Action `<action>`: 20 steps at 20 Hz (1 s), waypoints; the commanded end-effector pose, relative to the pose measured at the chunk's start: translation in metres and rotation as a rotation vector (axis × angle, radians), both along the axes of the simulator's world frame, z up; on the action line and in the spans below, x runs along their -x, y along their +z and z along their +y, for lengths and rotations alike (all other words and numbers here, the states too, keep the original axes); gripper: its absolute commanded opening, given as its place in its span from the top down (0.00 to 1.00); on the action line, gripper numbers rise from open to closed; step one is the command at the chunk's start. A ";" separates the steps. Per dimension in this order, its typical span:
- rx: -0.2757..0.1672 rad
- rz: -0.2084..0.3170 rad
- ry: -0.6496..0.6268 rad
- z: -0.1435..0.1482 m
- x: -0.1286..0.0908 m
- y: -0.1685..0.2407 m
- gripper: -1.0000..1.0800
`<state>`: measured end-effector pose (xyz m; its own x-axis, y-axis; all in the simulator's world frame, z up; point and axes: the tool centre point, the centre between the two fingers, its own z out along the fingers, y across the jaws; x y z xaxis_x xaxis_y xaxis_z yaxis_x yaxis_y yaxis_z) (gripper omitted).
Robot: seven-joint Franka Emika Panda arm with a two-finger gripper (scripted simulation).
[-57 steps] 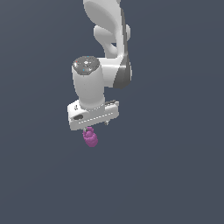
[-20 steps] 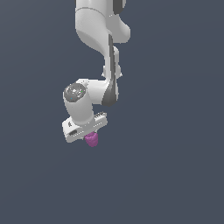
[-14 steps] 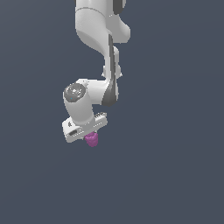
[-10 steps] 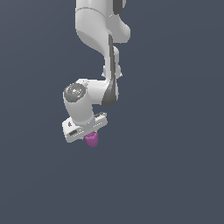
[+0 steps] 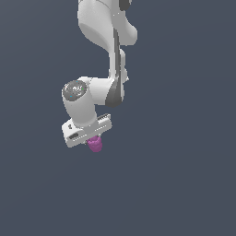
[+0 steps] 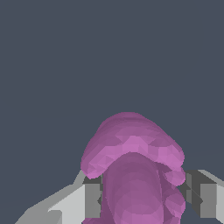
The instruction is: Pick up the object and move it to a goal position.
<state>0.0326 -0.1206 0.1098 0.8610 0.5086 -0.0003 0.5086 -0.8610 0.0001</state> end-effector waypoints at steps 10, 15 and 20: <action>0.000 -0.001 0.000 -0.020 0.005 0.108 1.00; -0.001 -0.001 0.001 -0.031 0.007 0.166 1.00; -0.001 -0.001 0.001 -0.041 0.008 0.220 1.00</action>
